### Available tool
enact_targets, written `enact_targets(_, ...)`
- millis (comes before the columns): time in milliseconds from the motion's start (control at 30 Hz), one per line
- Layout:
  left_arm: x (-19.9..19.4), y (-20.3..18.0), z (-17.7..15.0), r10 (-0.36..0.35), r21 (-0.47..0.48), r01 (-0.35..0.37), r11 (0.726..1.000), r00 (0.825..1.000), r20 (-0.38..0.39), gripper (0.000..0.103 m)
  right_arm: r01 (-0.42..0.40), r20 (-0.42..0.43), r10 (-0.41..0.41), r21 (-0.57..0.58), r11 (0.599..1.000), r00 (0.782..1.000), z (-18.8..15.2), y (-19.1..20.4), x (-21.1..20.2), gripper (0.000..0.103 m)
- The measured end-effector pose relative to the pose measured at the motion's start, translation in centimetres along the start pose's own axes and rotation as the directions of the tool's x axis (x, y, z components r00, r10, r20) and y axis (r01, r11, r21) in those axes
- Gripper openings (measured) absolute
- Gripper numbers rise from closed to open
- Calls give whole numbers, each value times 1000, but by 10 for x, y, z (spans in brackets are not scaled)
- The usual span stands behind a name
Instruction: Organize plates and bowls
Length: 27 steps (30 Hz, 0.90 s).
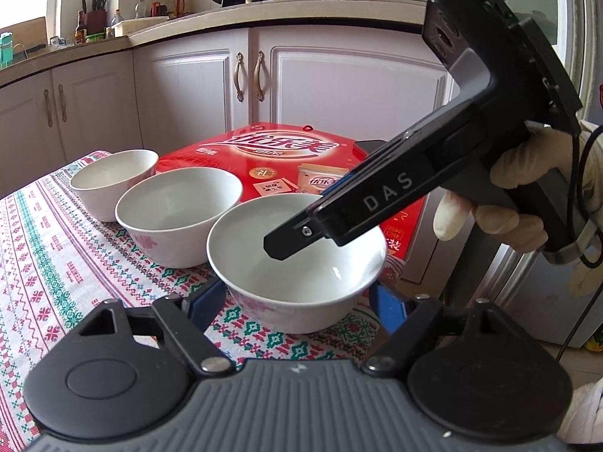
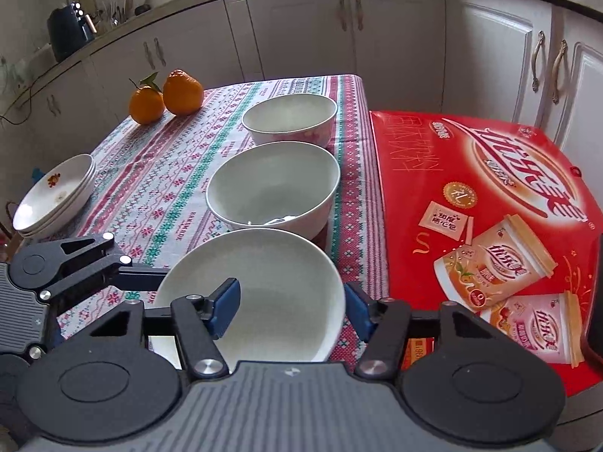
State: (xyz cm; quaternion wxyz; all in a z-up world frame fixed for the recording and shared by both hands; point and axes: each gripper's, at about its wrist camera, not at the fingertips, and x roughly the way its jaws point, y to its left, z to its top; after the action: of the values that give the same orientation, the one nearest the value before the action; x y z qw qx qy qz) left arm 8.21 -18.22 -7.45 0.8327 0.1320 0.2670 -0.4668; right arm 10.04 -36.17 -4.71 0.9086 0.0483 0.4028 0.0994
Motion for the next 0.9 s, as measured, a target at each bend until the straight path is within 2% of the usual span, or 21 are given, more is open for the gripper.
enact_targets(333, -3, 3, 1, -9, -4, 9, 1000, 1000, -17, 82, -13, -6, 13, 20, 1000, 1000, 2, 4, -3, 66)
enact_targets(567, -17, 8, -1, -4, -26, 3, 1000, 999, -36, 82, -41, 12, 41, 6, 999, 999, 5, 20, -10, 66)
enact_targets(900, -54, 25, -8, 69, -62, -72, 995, 997, -45, 82, -115, 5, 115, -46, 992, 993, 18, 58, 2, 67)
